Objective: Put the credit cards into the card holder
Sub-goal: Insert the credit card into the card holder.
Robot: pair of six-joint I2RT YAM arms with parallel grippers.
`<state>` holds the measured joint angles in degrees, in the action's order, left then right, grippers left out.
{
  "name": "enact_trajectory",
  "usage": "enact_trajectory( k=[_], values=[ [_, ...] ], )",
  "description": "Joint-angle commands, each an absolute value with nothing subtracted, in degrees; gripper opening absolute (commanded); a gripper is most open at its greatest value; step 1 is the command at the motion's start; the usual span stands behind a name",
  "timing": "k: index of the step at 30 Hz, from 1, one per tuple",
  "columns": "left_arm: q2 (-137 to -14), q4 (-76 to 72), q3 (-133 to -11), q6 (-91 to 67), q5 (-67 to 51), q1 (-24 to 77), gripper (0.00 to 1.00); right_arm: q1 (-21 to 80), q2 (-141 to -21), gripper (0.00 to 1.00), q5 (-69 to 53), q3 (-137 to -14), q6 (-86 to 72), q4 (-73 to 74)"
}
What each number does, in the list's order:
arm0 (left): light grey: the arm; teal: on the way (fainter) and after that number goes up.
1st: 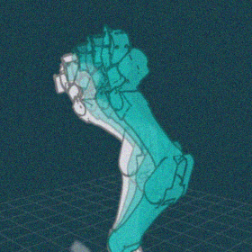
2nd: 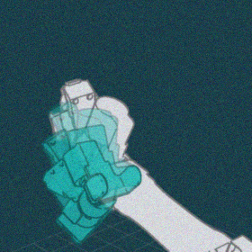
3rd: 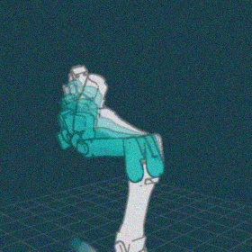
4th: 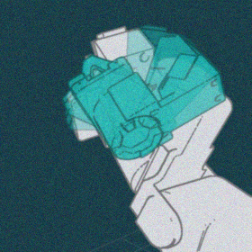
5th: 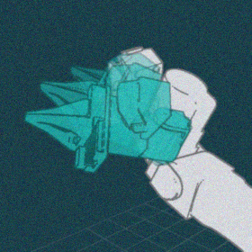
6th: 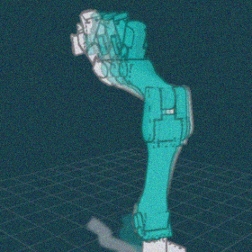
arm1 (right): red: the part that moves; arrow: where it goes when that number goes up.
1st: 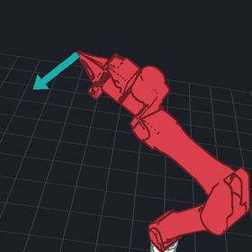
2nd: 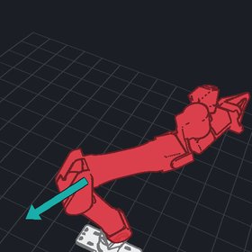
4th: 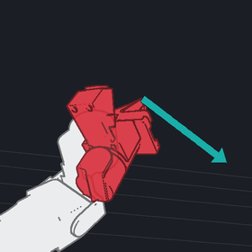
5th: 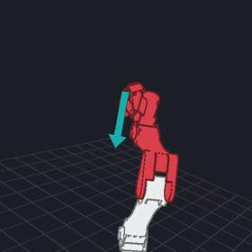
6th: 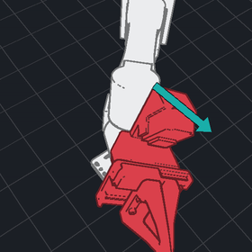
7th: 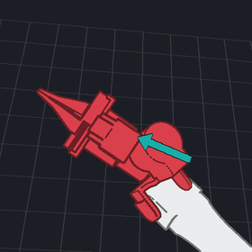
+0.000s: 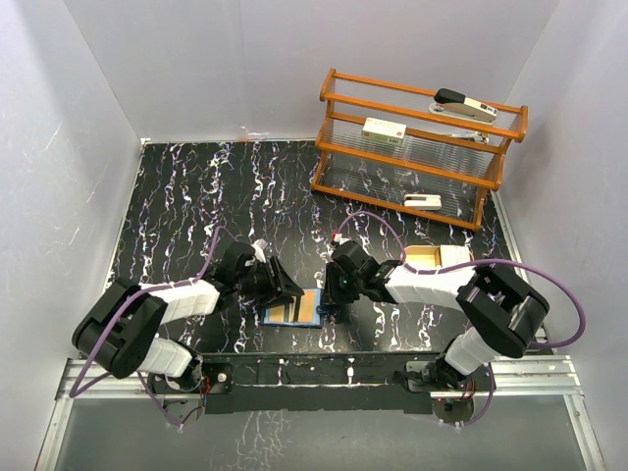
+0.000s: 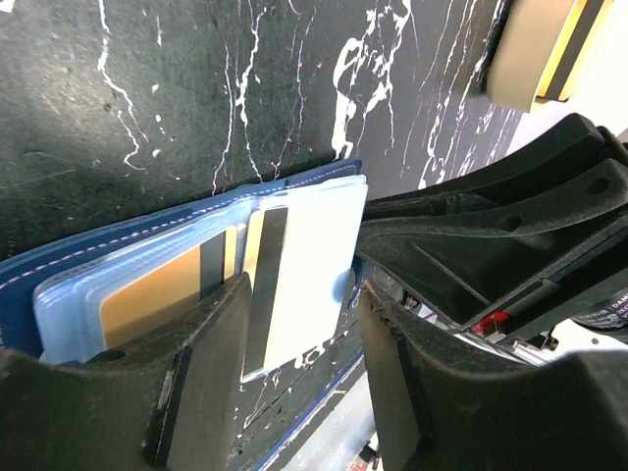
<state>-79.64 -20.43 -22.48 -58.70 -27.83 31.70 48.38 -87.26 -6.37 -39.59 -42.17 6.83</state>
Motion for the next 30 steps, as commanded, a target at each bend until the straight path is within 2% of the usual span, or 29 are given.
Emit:
enact_trajectory(
  k=[1,13,24,30],
  values=[
    [-80.06,-20.6,-22.13,-59.86,-27.92,32.96,0.47,48.78,-88.18,0.13,-5.83,-38.59,-42.17,5.36],
    [-73.04,-6.09,-27.89,-54.47,-22.92,32.98,0.48,48.71,-84.96,0.14,-4.6,-40.96,-41.61,9.9],
    [-75.24,-8.51,-26.53,-53.76,-23.64,32.97,0.49,49.26,-84.26,0.25,-5.23,-43.37,-41.9,10.68],
    [-78.07,-11.44,-25.5,-54.04,-24.78,32.97,0.49,49.7,-86.84,0.22,-5.98,-43.2,-42.2,8.66]
  ],
)
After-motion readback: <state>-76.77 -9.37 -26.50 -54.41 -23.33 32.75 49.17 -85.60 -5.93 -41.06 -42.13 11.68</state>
